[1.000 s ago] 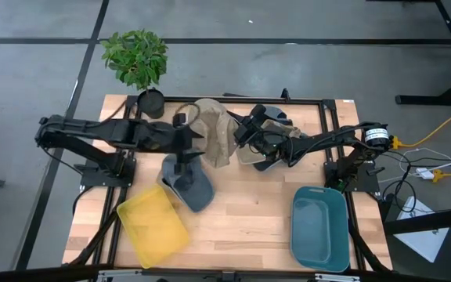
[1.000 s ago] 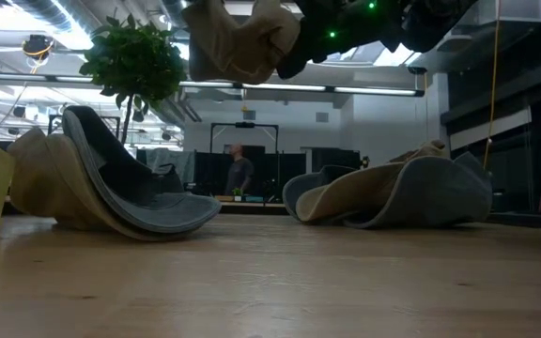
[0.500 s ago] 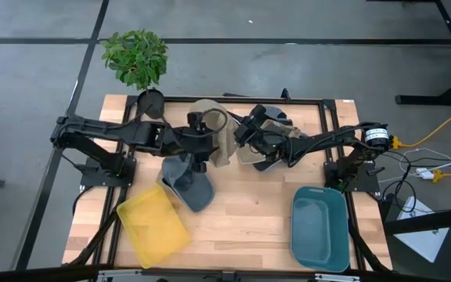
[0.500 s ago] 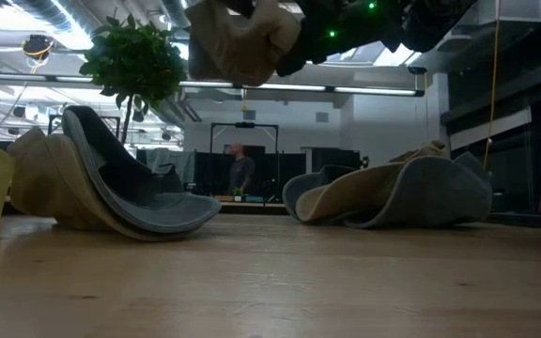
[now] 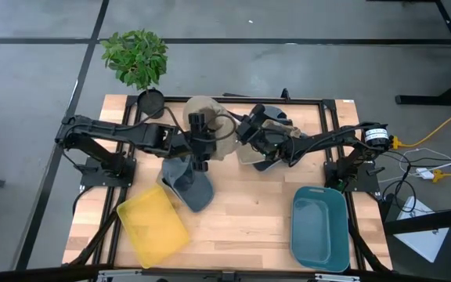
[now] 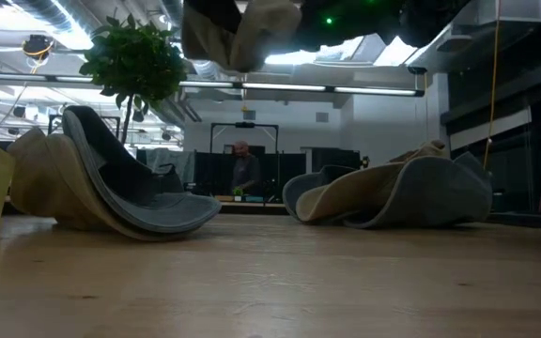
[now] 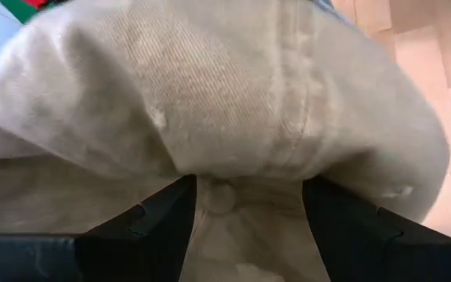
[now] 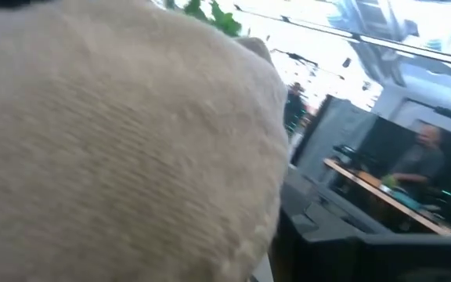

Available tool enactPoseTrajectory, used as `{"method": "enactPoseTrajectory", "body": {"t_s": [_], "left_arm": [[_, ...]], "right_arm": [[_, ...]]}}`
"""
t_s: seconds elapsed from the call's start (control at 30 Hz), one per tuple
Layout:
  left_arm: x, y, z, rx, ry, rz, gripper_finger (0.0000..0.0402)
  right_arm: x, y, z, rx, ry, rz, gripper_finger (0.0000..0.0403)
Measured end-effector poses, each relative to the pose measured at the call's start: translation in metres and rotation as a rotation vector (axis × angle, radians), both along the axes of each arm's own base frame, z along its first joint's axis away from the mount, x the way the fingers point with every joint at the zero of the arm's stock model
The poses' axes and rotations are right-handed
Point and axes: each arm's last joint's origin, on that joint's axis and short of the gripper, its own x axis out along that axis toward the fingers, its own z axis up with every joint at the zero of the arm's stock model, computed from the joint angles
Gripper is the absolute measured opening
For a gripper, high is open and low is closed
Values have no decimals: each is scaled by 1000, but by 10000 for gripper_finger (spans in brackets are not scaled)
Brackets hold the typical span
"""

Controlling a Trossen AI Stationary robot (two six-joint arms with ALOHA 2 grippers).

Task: Pick & Place hat
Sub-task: Put the middle brown cap into the blue bin

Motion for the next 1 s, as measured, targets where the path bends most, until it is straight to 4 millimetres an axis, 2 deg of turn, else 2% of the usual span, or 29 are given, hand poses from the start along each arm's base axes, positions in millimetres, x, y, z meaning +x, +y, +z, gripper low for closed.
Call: {"method": "enactPoseTrajectory", "body": {"t_s": [0.23, 0.33, 0.47, 0.77, 1.0], "left_arm": [[0, 2, 1, 46, 9, 21, 230], [-1, 3, 1, 77, 13, 39, 218], [0, 3, 2, 98, 8, 45, 170], [1, 3, 4, 107, -14, 57, 14], [-2, -4, 6, 187, -1, 71, 1]], "right_arm": [[4, 4, 12, 13, -59, 88, 21], [5, 5, 14, 16, -76, 146, 21], [6, 6, 14, 31, -90, 188, 21], [6, 6, 14, 31, -91, 201, 21], [6, 7, 14, 16, -83, 191, 21]]}}
